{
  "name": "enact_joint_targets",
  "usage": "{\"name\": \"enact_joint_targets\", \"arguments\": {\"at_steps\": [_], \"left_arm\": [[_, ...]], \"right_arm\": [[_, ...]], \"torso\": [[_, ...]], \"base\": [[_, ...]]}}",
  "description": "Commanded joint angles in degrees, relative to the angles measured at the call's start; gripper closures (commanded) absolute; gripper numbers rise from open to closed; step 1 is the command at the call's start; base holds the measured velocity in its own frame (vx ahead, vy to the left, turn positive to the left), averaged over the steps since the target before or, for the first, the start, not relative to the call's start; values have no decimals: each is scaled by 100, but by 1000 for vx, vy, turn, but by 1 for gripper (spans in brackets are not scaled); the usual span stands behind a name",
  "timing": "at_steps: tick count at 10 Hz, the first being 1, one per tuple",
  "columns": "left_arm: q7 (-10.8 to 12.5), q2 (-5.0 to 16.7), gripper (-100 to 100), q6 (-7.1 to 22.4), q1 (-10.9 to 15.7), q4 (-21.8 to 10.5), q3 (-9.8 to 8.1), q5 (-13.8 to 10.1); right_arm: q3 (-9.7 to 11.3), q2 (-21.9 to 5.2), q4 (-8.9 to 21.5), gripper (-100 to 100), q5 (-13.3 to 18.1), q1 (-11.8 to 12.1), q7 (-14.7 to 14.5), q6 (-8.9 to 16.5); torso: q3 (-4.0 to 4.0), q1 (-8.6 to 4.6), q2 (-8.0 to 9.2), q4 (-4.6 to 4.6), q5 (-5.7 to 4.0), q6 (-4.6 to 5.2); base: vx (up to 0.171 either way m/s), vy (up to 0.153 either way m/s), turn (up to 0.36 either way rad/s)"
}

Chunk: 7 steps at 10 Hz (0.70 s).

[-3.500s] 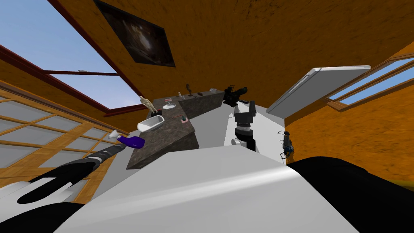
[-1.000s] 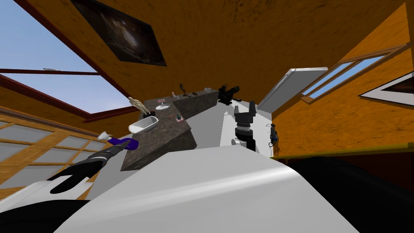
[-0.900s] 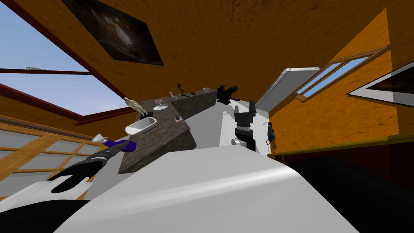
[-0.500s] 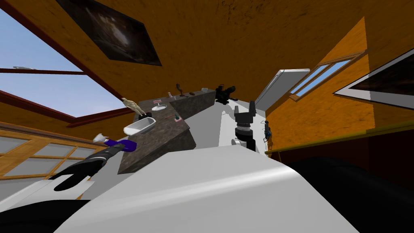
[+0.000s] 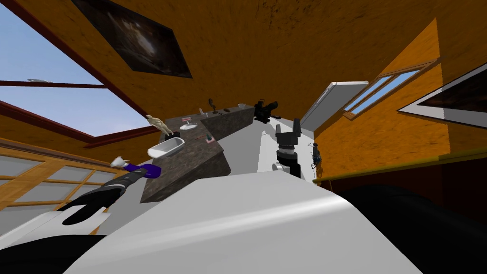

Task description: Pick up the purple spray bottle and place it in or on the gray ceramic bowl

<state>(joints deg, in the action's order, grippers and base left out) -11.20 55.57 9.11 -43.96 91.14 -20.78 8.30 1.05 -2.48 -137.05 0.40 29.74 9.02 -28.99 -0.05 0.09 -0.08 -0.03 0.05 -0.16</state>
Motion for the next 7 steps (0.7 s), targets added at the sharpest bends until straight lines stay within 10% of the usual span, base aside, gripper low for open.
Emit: {"name": "enact_joint_targets", "arguments": {"at_steps": [1, 3, 4, 5, 7], "left_arm": [[-6, 9, 100, -82, -111, 128, -13, 4], [-18, -11, 100, -115, -145, 172, -15, 24], [-22, -17, 0, -129, -158, 181, -13, 26], [-221, -50, 100, -136, 2, 191, -87, 35], [-404, -77, 100, -137, 157, 196, -170, 40]], "right_arm": [[0, 0, 0, 0, 0, 0, 0, 0], [0, 0, 0, 0, 0, 0, 0, 0], [1, 0, 0, 0, 0, -1, 0, 0], [0, 0, 0, 0, 0, -1, 0, 0], [1, 0, 1, 0, 0, -3, 0, 1]], "torso": [[0, 0, 0, 0, 0, 0], [-10, -10, -17, -3, -1, 2], [-7, -5, -11, -2, -2, 14], [-2, 0, -3, 0, -1, 13], [28, -3, 50, 12, -4, 15]], "base": [[78, -22, 289], [69, -24, 167], [0, 0, 0], [-72, -12, -34], [-156, 0, -59]]}}
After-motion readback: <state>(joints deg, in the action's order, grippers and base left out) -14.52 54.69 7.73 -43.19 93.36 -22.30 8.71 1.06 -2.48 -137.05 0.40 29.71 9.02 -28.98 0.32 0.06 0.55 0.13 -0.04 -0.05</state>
